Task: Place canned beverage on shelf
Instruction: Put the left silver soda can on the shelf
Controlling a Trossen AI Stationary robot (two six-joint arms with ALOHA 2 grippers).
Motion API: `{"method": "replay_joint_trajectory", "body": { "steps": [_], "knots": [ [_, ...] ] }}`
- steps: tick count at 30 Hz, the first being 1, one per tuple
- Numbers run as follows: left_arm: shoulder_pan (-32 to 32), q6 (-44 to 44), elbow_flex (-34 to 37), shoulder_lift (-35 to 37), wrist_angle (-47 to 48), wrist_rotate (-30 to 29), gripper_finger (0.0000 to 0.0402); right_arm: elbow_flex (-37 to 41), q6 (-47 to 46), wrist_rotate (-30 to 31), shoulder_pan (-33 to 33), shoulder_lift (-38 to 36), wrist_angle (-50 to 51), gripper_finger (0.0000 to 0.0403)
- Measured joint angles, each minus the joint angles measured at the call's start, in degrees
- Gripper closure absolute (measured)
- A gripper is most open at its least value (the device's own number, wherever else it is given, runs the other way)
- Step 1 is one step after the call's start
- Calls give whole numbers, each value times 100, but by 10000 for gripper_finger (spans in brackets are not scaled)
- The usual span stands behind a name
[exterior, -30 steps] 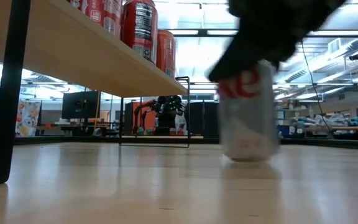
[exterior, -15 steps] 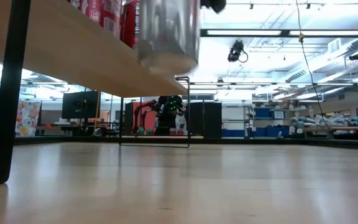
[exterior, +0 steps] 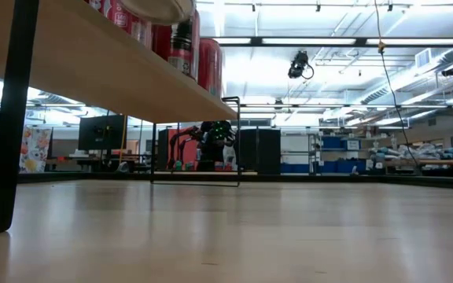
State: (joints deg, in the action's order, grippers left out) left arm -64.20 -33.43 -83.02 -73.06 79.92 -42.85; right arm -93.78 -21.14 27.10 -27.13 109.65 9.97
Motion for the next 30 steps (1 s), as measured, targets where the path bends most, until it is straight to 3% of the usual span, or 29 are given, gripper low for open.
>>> {"method": "replay_joint_trajectory", "body": {
  "steps": [15, 25, 30],
  "knots": [
    [81, 11, 0, -2, 27, -4, 2, -111, 337, 104, -61, 135, -834, 94],
    [79, -46, 0, -4, 50, -2, 2, -2682, 653, 120, -79, 1379, 1219, 94],
    [61, -163, 0, -4, 53, 1, 2, -3136, 669, 133, 8, 1596, 1466, 94]
  ]
}}
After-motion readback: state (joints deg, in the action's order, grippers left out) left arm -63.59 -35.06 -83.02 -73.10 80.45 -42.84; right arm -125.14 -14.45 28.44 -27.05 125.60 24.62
